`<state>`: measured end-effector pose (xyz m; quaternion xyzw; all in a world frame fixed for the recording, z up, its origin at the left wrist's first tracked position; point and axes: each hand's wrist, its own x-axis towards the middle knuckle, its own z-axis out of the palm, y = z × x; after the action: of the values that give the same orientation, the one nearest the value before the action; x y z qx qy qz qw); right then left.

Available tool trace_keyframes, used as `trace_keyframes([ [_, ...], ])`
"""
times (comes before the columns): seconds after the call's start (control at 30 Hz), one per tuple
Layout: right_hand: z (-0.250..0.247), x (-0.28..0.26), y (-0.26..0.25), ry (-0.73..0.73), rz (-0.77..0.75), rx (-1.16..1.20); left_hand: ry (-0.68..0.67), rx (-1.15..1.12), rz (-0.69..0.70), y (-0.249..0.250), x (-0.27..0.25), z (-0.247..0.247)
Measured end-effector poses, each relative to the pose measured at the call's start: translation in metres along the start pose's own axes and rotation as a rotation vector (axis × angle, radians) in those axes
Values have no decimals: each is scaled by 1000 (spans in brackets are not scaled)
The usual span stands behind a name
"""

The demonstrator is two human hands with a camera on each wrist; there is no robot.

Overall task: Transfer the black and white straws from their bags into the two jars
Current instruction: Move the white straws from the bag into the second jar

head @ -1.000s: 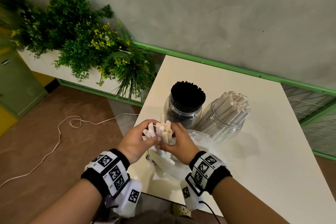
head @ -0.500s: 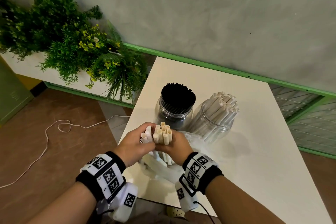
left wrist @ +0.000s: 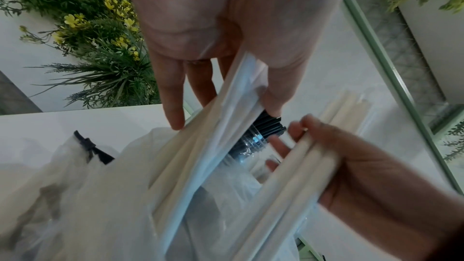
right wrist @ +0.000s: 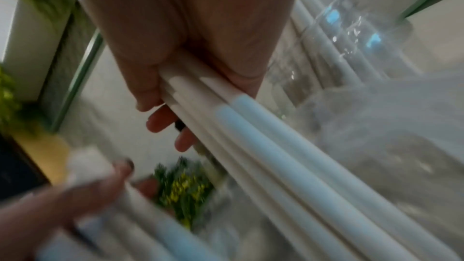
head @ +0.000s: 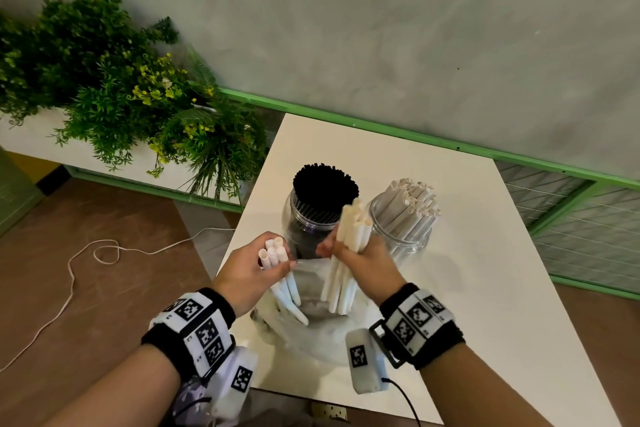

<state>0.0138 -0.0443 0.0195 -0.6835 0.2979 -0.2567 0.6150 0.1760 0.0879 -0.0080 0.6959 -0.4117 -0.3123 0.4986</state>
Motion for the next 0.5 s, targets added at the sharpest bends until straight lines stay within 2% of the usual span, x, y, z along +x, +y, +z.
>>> trace_keyframes([
  [0.17,-43,6,-66,203,-250,83,-15,86,45,3,7,1],
  [0.27,-69,12,-93,378,-374,116,-7,123,44,2,10,2],
  [0.37,-84,20,-100,542,-406,130,11,156,40,-1,11,3],
  [0.5,-87,34,-84,648,-341,110,10,164,61,-2,8,4],
])
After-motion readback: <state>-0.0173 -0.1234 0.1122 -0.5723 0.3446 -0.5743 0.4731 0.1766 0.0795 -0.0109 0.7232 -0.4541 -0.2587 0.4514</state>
